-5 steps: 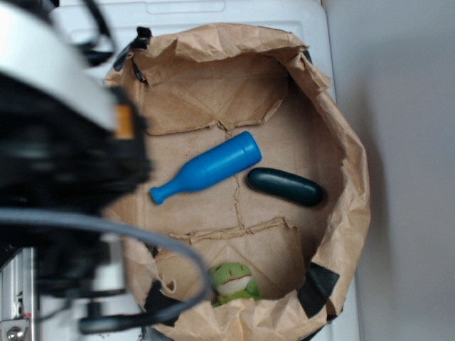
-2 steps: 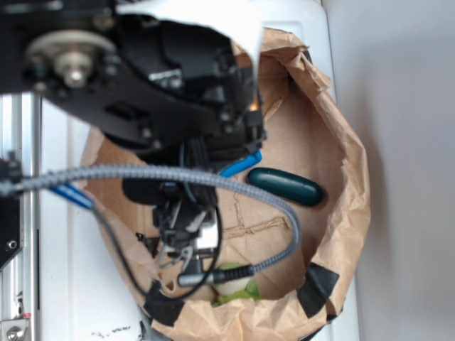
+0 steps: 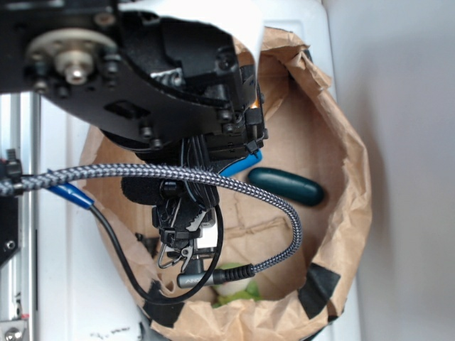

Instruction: Grab the blue bottle.

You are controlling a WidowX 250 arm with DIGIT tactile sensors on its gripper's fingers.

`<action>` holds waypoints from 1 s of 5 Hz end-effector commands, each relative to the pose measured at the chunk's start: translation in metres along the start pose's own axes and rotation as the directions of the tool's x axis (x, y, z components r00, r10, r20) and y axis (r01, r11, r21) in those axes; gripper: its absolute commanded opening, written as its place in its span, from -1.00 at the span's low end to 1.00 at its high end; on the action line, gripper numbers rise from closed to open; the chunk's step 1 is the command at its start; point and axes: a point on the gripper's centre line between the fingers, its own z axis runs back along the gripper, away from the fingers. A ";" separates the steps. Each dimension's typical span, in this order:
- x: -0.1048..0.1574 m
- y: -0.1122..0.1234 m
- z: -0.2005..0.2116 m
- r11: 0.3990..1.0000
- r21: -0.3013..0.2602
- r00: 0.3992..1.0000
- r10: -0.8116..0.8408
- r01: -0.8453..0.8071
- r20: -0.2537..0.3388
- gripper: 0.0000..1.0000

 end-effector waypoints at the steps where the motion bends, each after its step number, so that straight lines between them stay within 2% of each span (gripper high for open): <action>1: 0.000 0.029 -0.068 0.994 0.112 0.999 -0.011 0.007 0.039 1.00; 2: 0.001 0.039 -0.082 0.987 0.158 0.997 -0.007 -0.005 0.074 1.00; 3: -0.002 0.056 -0.102 0.975 0.170 0.989 0.136 -0.143 0.053 1.00; 4: -0.011 0.061 -0.111 0.947 0.129 0.955 0.295 -0.295 0.019 1.00; 5: -0.018 0.061 -0.122 0.927 0.139 0.937 0.348 -0.349 0.032 1.00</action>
